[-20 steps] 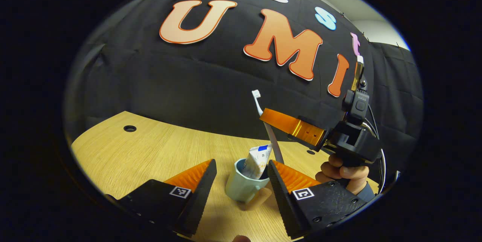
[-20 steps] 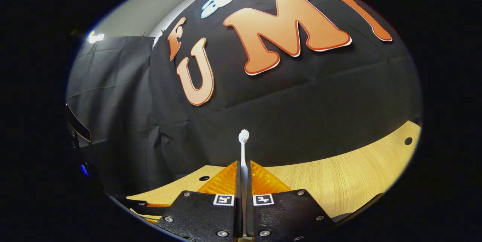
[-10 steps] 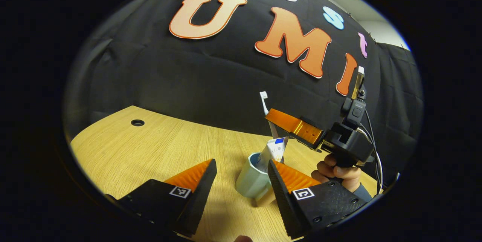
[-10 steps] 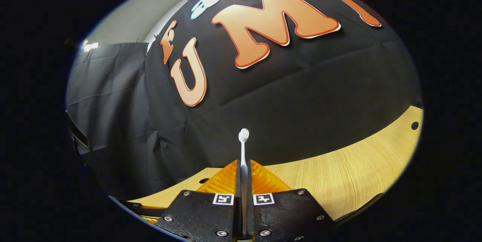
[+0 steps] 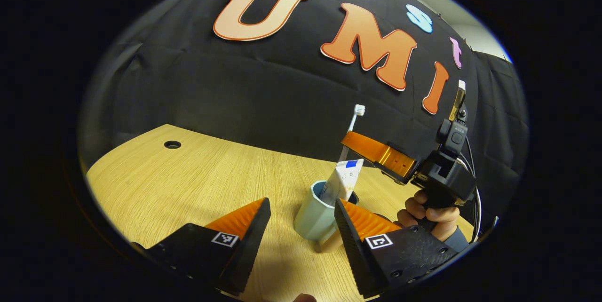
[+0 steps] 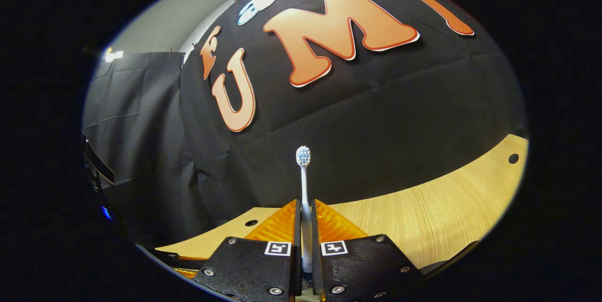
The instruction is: Put the toothbrush and toothpaste on the desktop into the cup, then pick up the cup and place it on the coaster on the desktop.
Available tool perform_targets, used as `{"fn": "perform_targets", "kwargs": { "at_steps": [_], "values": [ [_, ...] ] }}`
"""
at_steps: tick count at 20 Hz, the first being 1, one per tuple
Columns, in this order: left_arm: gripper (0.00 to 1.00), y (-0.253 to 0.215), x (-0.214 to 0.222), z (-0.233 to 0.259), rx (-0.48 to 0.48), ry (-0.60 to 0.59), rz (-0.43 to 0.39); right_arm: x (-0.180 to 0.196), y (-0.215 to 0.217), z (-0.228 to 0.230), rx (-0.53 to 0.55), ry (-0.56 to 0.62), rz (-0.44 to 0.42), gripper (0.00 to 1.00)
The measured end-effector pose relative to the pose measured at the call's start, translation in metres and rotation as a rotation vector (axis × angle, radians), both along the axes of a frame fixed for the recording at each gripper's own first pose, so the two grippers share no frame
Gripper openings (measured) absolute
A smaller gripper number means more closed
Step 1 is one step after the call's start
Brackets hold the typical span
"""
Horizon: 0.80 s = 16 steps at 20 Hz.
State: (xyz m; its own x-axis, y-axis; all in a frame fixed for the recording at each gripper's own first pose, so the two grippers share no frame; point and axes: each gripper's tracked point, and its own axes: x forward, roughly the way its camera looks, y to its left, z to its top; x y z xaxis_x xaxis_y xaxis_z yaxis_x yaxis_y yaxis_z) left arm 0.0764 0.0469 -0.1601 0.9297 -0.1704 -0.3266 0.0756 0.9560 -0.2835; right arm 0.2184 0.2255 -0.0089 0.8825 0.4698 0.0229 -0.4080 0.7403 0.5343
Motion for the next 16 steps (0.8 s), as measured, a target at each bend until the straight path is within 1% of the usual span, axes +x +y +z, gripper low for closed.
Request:
{"fn": "perform_targets", "kwargs": {
  "at_steps": [5,6,8,9,10,11,12,13,14,15,16],
  "values": [
    [0.82,-0.005,-0.004,0.004,0.015,-0.002,-0.002,-0.013,-0.001,0.002,-0.030,0.014,0.034,0.10],
    [0.82,-0.006,-0.006,0.007,0.017,-0.004,-0.002,-0.018,-0.001,0.004,-0.035,0.013,0.047,0.11],
    [0.82,-0.009,-0.008,0.011,0.027,-0.006,-0.003,-0.026,-0.003,0.005,-0.065,0.023,0.064,0.18],
    [0.82,-0.009,-0.009,0.012,0.039,0.003,0.003,-0.031,-0.005,0.008,-0.079,0.023,0.073,0.25],
    [0.83,-0.011,-0.010,0.014,0.047,0.009,0.004,-0.036,-0.007,0.011,-0.089,0.018,0.082,0.29],
    [0.85,-0.013,-0.011,0.016,0.053,0.011,0.007,-0.041,-0.011,0.016,-0.100,0.008,0.083,0.35],
    [0.89,-0.015,-0.010,0.018,0.063,0.017,0.009,-0.045,-0.015,0.022,-0.112,-0.008,0.080,0.38],
    [0.96,-0.017,-0.011,0.021,0.076,0.020,0.008,-0.048,-0.020,0.029,-0.125,-0.027,0.070,0.45],
    [0.99,-0.018,-0.010,0.023,0.095,0.025,0.014,-0.051,-0.026,0.037,-0.137,-0.047,0.059,0.41],
    [0.97,-0.021,-0.011,0.025,0.110,0.030,0.009,-0.054,-0.032,0.044,-0.146,-0.064,0.047,0.57],
    [0.98,-0.024,-0.011,0.028,0.126,0.035,0.003,-0.057,-0.038,0.051,-0.155,-0.077,0.036,0.53]
  ]
}}
